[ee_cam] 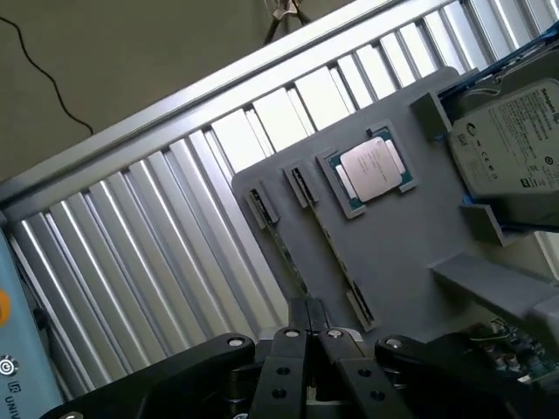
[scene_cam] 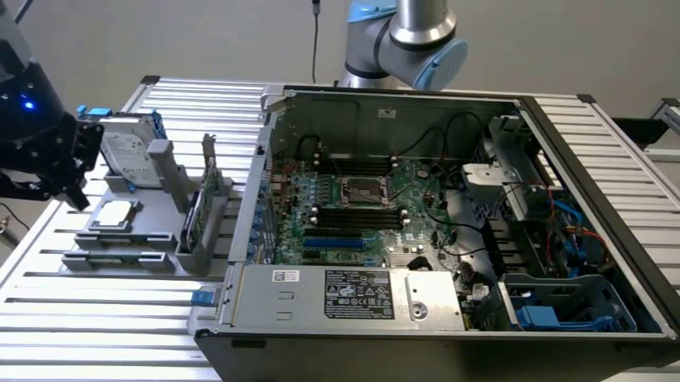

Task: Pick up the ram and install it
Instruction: 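Pick up the ram and move it above insertion slot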

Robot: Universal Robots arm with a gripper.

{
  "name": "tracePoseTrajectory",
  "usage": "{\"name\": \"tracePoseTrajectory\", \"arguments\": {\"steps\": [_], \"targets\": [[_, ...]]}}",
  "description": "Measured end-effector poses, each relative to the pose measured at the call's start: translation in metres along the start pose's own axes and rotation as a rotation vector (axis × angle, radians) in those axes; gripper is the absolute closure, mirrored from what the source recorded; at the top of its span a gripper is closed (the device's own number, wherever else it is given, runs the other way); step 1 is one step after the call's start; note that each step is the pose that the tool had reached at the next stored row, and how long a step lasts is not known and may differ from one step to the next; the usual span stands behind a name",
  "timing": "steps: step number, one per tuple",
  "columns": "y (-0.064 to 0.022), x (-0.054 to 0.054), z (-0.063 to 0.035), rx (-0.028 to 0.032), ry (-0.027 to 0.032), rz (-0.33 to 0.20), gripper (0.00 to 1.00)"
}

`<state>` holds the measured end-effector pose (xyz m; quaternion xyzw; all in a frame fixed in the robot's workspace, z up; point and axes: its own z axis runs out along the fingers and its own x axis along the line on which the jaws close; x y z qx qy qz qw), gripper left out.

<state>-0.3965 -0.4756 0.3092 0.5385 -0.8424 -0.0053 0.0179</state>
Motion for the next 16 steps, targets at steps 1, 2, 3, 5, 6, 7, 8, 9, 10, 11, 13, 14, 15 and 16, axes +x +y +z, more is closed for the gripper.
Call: {"name": "tracePoseTrajectory", "arguments": {"steps": [1,2,3,5,6,7,8,9,10,11,13,14,15,16], "targets": [[0.0,0.0,0.0007,0.0005,0.0004,-0.018,0.89],[-0.0001,0.0,0.0013,0.001,0.0009,-0.036,0.89],[-0.0001,0.0,0.0019,0.0014,0.0014,-0.054,0.89],[-0.0001,0.0,0.0032,0.0023,0.0024,-0.09,0.89],[-0.0001,0.0,0.0038,0.0028,0.0029,-0.108,0.89],[-0.0001,0.0,0.0045,0.0033,0.0034,-0.127,0.89],[-0.0002,0.0,0.0052,0.0038,0.0039,-0.145,0.89],[-0.0002,0.0,0.0059,0.0043,0.0044,-0.164,0.89],[-0.0002,0.0,0.0065,0.0048,0.005,-0.182,0.89],[-0.0002,0.0,0.0072,0.0053,0.0054,-0.2,0.89],[-0.0003,0.0,0.0086,0.0065,0.0063,-0.236,0.89],[-0.0003,0.0,0.0093,0.0071,0.0068,-0.254,0.89],[-0.0003,0.0,0.0101,0.0081,0.007,-0.272,0.89],[-0.0003,0.0,0.0109,0.0096,0.0073,-0.291,0.89]]}}
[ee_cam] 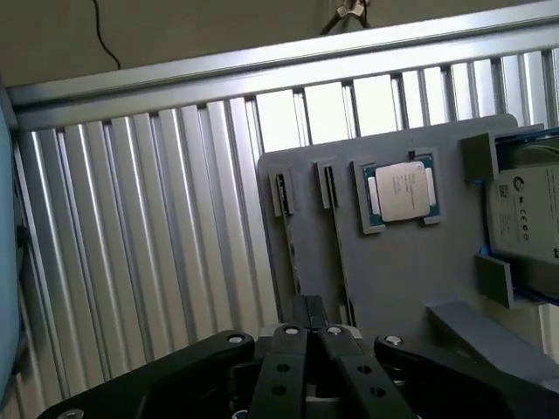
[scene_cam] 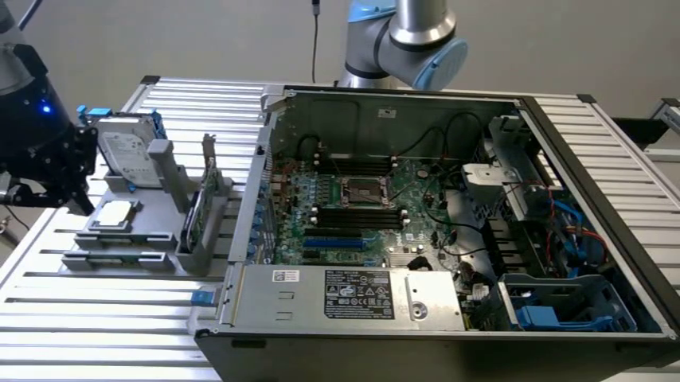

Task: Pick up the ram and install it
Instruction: 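Pick up the ram and move it above insertion slot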

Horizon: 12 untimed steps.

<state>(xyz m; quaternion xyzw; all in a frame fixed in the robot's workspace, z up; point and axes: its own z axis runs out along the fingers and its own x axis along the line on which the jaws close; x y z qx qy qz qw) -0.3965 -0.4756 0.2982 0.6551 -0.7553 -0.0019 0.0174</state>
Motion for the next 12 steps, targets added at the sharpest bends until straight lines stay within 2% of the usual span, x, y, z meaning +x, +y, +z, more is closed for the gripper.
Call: {"name": "tracePoseTrajectory", "arguments": {"steps": [5,8,10,11,12], "targets": [[-0.0001,-0.0001,0.0036,0.0126,0.0009,-0.089,0.89],[-0.0002,-0.0001,0.006,0.0231,0.0007,-0.138,0.89],[0.0009,-0.0001,0.0077,0.0353,-0.0001,-0.148,0.89],[0.0012,0.0,0.0083,0.0393,-0.0004,-0.15,0.89],[0.0013,0.0,0.0085,0.0396,-0.0005,-0.15,0.89]]}}
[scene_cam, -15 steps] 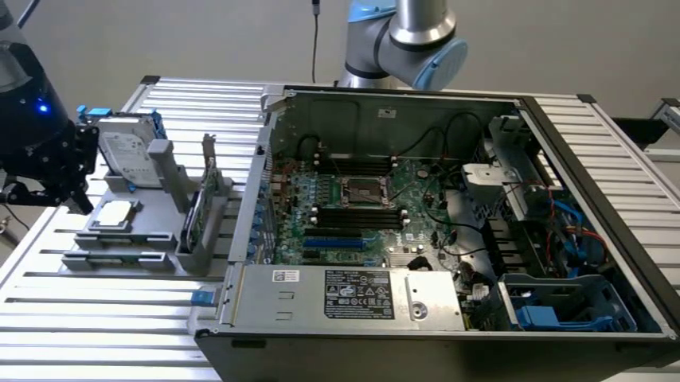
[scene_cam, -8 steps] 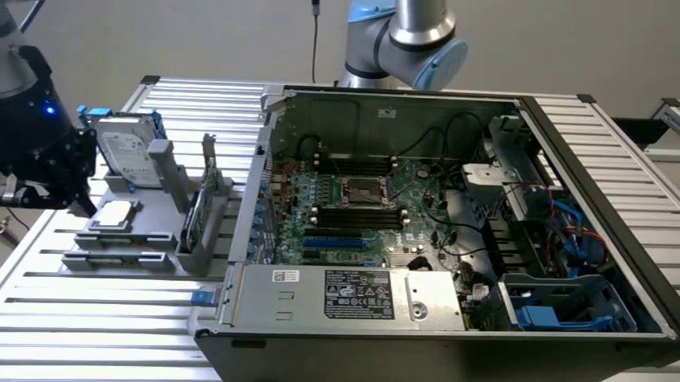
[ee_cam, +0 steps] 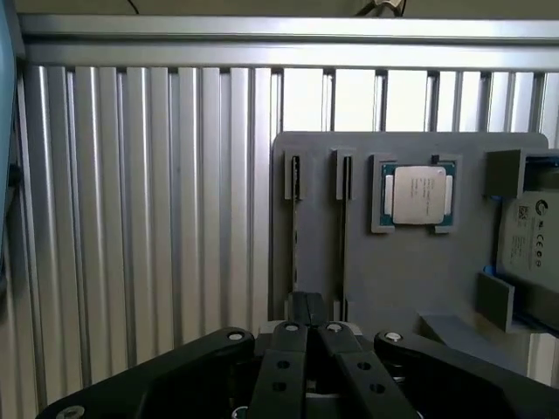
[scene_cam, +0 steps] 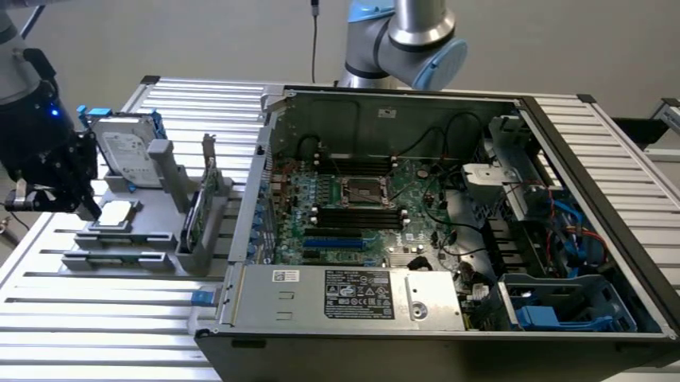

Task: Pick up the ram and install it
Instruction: 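Pick up the ram and move it above insertion slot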

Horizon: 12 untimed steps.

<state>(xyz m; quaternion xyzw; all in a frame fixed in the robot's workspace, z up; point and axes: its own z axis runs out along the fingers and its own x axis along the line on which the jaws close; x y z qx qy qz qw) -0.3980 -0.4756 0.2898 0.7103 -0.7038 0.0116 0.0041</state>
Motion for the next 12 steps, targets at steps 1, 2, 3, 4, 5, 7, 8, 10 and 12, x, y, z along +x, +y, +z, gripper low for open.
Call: {"name": "tracePoseTrajectory", "arguments": {"steps": [1,2,3,4,5,7,8,10,12], "targets": [[0.0,0.0,0.0,0.0,0.0001,0.0,0.89],[0.0001,0.0,-0.0001,-0.0001,0.0002,0.0,0.89],[0.0003,0.001,0.0001,0.0,0.0002,0.0,0.88],[0.0002,0.001,0.0006,0.0003,0.0,0.0,0.82],[0.0002,0.001,0.0017,0.0003,-0.0001,0.0,0.76],[0.0002,0.001,0.005,0.0001,0.0001,-0.001,0.7],[0.0003,0.001,0.0067,0.0,0.0002,-0.001,0.7],[0.0003,0.002,0.0104,0.0,0.0001,-0.001,0.64],[0.0003,0.002,0.014,0.0001,0.0001,-0.002,0.64]]}}
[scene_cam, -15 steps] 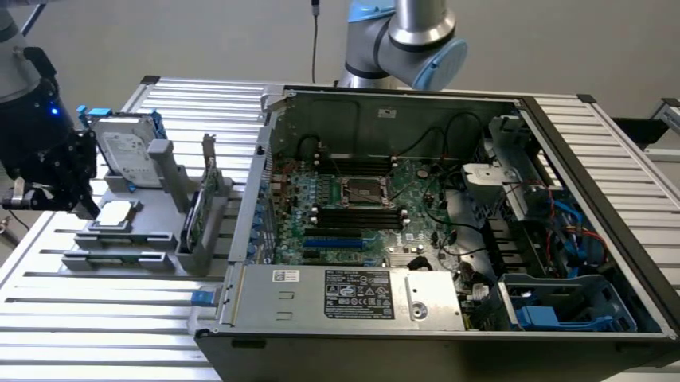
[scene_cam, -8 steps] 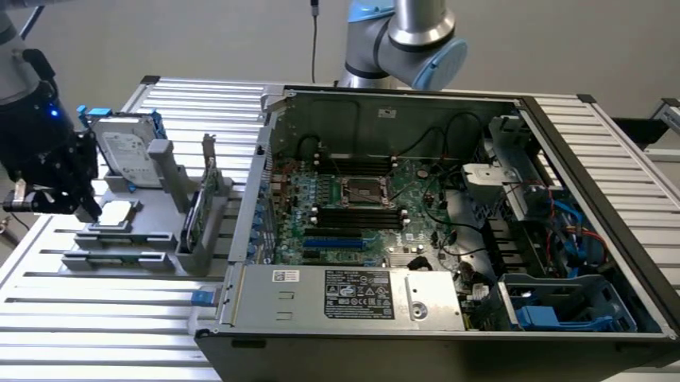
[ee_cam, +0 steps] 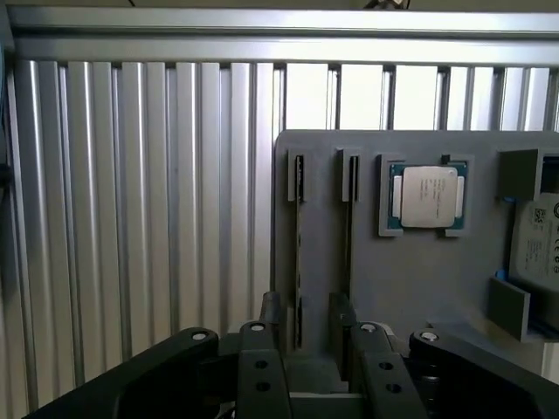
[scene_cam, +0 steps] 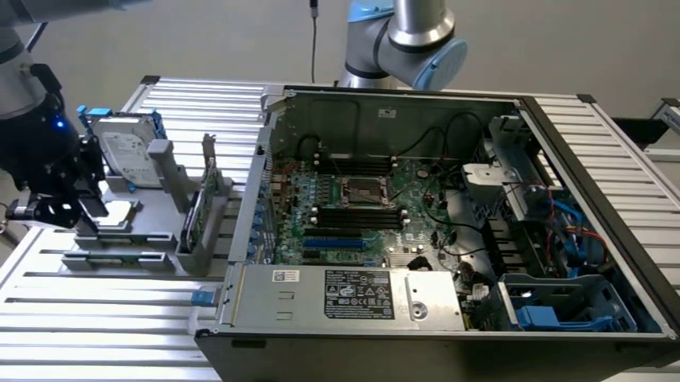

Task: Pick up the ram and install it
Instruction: 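Pick up the ram and move it above insertion slot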

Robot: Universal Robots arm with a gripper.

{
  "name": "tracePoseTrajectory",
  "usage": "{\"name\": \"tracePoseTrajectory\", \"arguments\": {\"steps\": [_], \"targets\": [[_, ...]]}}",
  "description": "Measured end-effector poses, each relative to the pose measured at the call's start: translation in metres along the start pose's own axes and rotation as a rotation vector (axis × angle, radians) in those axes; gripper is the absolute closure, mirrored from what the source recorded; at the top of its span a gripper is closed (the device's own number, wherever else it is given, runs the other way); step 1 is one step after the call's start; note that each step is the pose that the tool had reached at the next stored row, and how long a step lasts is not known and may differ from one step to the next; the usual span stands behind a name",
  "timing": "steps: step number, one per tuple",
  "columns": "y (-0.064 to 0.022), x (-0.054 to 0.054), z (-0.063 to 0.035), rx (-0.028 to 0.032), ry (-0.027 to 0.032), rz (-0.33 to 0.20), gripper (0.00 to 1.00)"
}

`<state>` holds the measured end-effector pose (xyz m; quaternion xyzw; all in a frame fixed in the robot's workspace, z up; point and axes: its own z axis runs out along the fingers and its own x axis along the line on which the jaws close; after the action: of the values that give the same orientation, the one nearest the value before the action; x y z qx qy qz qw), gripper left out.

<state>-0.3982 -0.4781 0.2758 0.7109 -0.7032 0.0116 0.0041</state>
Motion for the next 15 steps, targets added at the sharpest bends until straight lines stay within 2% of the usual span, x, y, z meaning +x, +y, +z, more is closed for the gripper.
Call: {"name": "tracePoseTrajectory", "arguments": {"steps": [15], "targets": [[0.0063,0.001,0.0272,0.0008,-0.0004,-0.033,0.64]]}}
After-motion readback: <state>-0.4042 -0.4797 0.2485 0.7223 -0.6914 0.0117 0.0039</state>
